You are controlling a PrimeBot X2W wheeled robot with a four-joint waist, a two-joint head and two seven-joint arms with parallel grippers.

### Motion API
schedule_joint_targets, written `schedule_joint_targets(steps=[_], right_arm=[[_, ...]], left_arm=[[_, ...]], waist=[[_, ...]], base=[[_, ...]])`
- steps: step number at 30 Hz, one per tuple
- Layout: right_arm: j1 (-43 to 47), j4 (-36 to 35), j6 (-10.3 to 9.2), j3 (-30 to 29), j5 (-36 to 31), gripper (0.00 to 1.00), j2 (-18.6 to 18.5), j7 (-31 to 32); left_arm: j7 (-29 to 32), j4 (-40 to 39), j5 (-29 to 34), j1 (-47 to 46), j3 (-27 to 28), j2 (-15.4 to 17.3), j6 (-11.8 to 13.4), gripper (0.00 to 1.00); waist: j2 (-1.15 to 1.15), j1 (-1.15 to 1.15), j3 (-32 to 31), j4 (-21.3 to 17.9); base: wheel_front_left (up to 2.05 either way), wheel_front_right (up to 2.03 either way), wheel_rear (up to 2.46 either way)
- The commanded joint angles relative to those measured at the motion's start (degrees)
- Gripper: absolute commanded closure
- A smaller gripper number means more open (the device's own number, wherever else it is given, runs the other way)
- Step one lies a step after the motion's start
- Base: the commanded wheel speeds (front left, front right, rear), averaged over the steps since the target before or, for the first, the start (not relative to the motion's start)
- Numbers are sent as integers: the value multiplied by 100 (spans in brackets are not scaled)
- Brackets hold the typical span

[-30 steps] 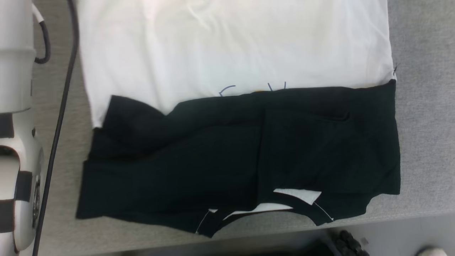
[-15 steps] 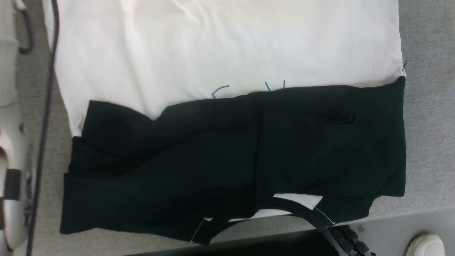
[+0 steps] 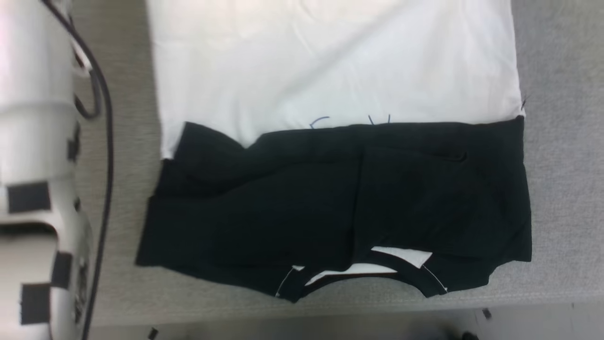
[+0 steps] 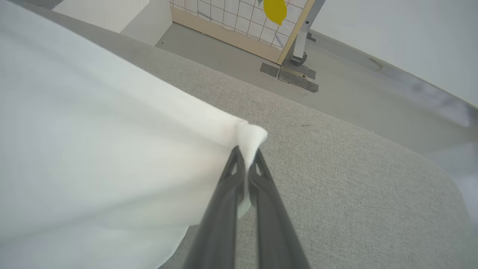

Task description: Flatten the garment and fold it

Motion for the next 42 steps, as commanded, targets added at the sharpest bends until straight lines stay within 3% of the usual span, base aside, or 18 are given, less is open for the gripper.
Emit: schedule_joint_targets(steps=[1, 8, 18, 31, 42], right_arm=[[221, 57, -10, -54, -3, 100, -13, -84], [1231, 52, -10, -100, 377, 100, 18, -378], [3125, -364, -10, -343, 862, 100, 107, -382], [5013, -1017, -10, -1226, 914, 100, 517, -269], [6165, -1559, -10, -1726, 680, 100, 822, 50]], left_arm=[[-198, -42, -61, 274, 49, 39, -62, 100], [-865, -280, -345, 1592, 12, 250, -176, 100], [-980, -1128, -735, 3676, -139, 252, -186, 100], [-1273, -1655, -1125, 5871, -158, -109, -48, 100], [-1425, -1775, -1245, 6864, -169, -250, 90, 100]], waist=[[0, 0, -789, 446], [0, 0, -2004, 672], [0, 0, -3046, 767], [0, 0, -3321, 720], [0, 0, -3281, 675]], base=[[0, 0, 0], [0, 0, 0], [0, 0, 0], [0, 0, 0], [0, 0, 0]])
